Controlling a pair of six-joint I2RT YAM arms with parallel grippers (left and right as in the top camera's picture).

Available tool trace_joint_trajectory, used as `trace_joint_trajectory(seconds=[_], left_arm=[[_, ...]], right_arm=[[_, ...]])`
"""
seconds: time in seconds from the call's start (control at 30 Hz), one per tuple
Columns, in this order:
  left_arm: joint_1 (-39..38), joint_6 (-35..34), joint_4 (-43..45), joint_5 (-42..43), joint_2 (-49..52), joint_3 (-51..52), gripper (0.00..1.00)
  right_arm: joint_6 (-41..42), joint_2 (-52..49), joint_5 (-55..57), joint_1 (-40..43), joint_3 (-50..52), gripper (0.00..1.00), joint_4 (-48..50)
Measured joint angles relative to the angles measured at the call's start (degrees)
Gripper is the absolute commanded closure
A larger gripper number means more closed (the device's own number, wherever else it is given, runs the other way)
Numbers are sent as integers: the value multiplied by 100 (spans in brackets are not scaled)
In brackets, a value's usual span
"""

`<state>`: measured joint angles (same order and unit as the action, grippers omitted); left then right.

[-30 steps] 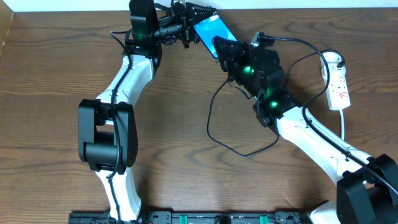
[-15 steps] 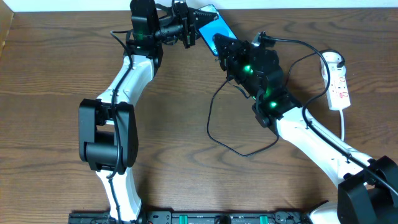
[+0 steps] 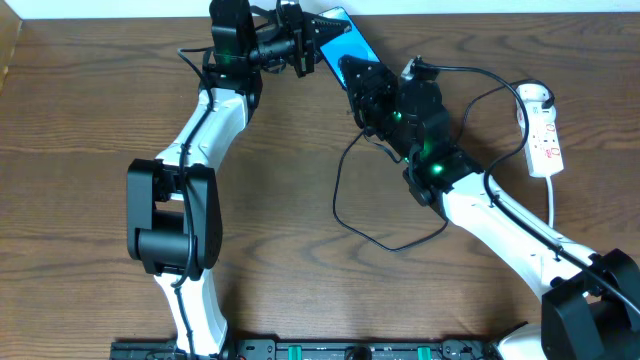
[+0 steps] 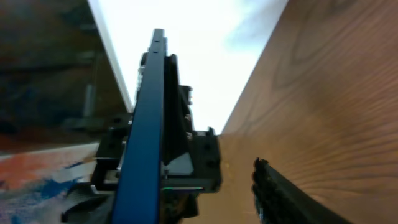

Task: Plug charger to phone and switch on socket

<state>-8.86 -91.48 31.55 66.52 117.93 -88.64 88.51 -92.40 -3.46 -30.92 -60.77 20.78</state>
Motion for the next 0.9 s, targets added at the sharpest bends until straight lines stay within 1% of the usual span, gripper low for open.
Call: trace_joint_trajectory(seconds=[0.1, 0.13, 0.17, 0.2, 0.23, 0.27, 0.3, 0.4, 0.53, 0.57, 0.67, 0.7, 0.77, 0.8, 0.9], left_arm=[[52, 376, -173, 46, -2, -2, 93], [90, 511, -323, 74, -2, -4, 93], [153, 743, -612, 114, -2, -9, 93], [210, 883, -824, 133, -2, -13, 93], [286, 1084, -1115, 168, -2, -13, 93], [374, 1309, -1458, 219, -2, -13, 92], [463, 1537, -1784, 264, -2, -11, 93], [721, 2212, -2651, 376, -2, -9, 92], [938, 2955, -3220, 461, -2, -9, 93], [960, 3095, -3272, 505, -2, -9, 93], [970, 3383, -3300, 673, -2, -9, 93], [966, 3445, -3303, 723, -2, -9, 93], [962, 3515, -3305, 863, -2, -9, 93], [962, 3550, -3305, 942, -2, -9, 93], [990, 3600, -3305, 1211, -2, -9, 92]], right_arm=[[-376, 0, -142, 105, 7, 28, -173], [-540, 0, -229, 175, 15, 26, -216], [-713, -2, -328, 269, 24, 24, -240], [-896, -4, -444, 385, 28, 18, -269], [-1086, -4, -573, 522, 31, 10, -306], [-1281, -4, -710, 673, 31, 4, -352], [-1464, -4, -861, 852, 33, 1, -479], [-1943, -7, -1285, 1305, 39, 1, -1095], [-2590, -13, -1838, 1814, 59, 1, -2164], [-2769, -13, -1917, 1880, 59, 4, -2476], [-3348, -24, -2098, 1910, 68, 29, -3071], [-3499, -26, -2135, 1893, 74, 32, -3130], [-3834, -26, -2170, 1810, 72, 35, -3220], [-3960, -26, -2162, 1746, 72, 38, -3261], [-4203, -26, -2131, 1554, 74, 45, -3320]])
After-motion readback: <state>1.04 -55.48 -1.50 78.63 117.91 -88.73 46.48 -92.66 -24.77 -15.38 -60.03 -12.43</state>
